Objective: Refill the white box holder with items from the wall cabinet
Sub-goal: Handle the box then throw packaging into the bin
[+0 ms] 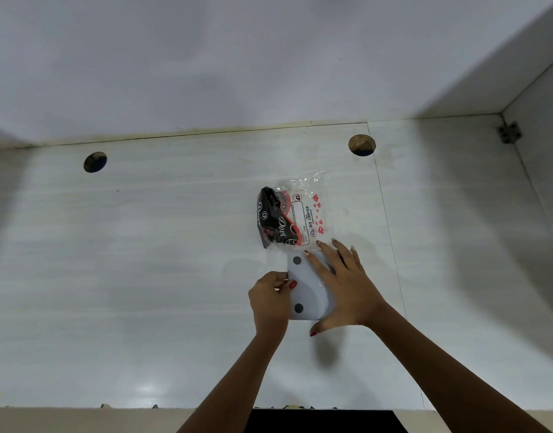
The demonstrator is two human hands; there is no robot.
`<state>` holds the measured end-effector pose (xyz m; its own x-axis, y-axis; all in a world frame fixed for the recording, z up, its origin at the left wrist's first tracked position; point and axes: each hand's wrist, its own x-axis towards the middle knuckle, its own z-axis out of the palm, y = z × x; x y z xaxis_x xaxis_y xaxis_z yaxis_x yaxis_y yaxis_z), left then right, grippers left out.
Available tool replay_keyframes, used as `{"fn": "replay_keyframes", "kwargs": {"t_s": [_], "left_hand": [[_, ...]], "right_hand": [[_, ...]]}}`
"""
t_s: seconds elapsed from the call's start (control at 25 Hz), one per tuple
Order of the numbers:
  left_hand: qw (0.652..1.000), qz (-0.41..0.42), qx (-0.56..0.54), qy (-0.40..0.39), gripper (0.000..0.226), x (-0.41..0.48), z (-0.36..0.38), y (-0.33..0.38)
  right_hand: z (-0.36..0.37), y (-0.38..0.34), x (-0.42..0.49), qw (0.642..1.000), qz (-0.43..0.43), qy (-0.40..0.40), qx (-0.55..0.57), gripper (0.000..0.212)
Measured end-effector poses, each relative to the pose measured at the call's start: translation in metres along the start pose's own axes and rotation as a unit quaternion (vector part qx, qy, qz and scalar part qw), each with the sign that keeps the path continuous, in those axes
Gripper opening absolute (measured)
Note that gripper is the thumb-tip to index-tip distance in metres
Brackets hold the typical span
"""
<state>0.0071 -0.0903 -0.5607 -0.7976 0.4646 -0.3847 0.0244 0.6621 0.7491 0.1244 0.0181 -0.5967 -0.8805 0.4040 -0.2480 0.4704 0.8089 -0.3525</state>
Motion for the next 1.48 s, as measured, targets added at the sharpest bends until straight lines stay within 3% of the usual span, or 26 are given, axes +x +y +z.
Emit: {"fn": "replay_keyframes", "kwargs": {"t_s": [0.04, 0.16, 0.2, 0.28, 0.32, 0.4, 0.48, 0.56, 0.64, 0.76, 0.92, 1.0, 1.08, 1.28, 1.36, 1.44, 1.48], "left_hand": [[1.0, -0.017, 0.001, -0.01, 0.004, 0.004, -0.001, 0.002], [0.995, -0.076, -0.024, -0.061, 0.023, 0.011, -0.008, 0.007], [0.994, -0.076, -0.025, -0.075, 0.02, 0.012, -0.01, 0.008], [0.992, -0.063, -0.021, -0.103, 0.01, 0.01, -0.014, 0.006], [0.988, -0.083, -0.045, -0.119, 0.021, 0.009, -0.016, 0.005], [0.967, -0.158, -0.123, -0.16, 0.024, 0.005, -0.016, 0.009], [0.952, -0.201, -0.131, -0.192, 0.018, -0.003, -0.012, 0.02], [0.947, -0.235, -0.136, -0.173, 0.024, -0.011, -0.007, 0.027], [0.931, -0.257, -0.216, -0.142, 0.03, -0.018, -0.007, 0.037], [0.883, -0.217, -0.39, -0.144, 0.039, -0.012, -0.016, 0.062], [0.829, -0.129, -0.523, -0.154, 0.06, 0.031, -0.016, 0.102], [0.785, -0.099, -0.583, -0.187, 0.074, 0.056, -0.018, 0.12], [0.753, -0.086, -0.61, -0.23, 0.081, 0.079, -0.018, 0.139], [0.786, -0.116, -0.499, -0.345, 0.066, 0.115, -0.02, 0.179], [0.807, -0.115, -0.453, -0.362, 0.054, 0.129, -0.018, 0.187], [0.838, -0.113, -0.42, -0.33, 0.04, 0.147, -0.015, 0.185], [0.851, -0.105, -0.412, -0.309, 0.048, 0.157, -0.014, 0.182]], "right_hand": [[0.001, 0.002, 0.001, 1.0, -0.001, 0.003, 0.002, 0.131], [-0.001, -0.001, 0.001, 1.0, -0.007, 0.0, 0.011, 0.129], [-0.003, -0.002, 0.001, 1.0, -0.01, -0.001, 0.024, 0.13], [-0.013, -0.006, -0.005, 0.99, 0.04, 0.023, 0.131, 0.122], [-0.018, -0.008, -0.009, 0.967, 0.102, 0.071, 0.222, 0.112], [-0.029, -0.015, -0.015, 0.869, 0.253, 0.16, 0.395, 0.083], [-0.032, -0.026, -0.015, 0.786, 0.339, 0.102, 0.508, 0.057], [-0.028, -0.035, -0.015, 0.76, 0.36, 0.063, 0.538, 0.043], [-0.044, -0.037, -0.019, 0.753, 0.336, 0.126, 0.552, 0.036], [-0.088, -0.028, -0.022, 0.768, 0.211, 0.224, 0.561, 0.04], [-0.145, -0.018, -0.005, 0.857, 0.07, 0.254, 0.444, 0.051], [-0.162, -0.018, 0.008, 0.92, 0.003, 0.247, 0.304, 0.08], [-0.172, -0.018, 0.026, 0.95, -0.025, 0.254, 0.18, 0.103], [-0.179, 0.002, 0.069, 0.914, -0.054, 0.403, -0.001, 0.085], [-0.174, 0.011, 0.092, 0.911, -0.062, 0.404, -0.056, 0.084], [-0.169, 0.017, 0.115, 0.93, -0.076, 0.352, -0.071, 0.085], [-0.167, 0.021, 0.124, 0.939, -0.083, 0.326, -0.075, 0.081]]}}
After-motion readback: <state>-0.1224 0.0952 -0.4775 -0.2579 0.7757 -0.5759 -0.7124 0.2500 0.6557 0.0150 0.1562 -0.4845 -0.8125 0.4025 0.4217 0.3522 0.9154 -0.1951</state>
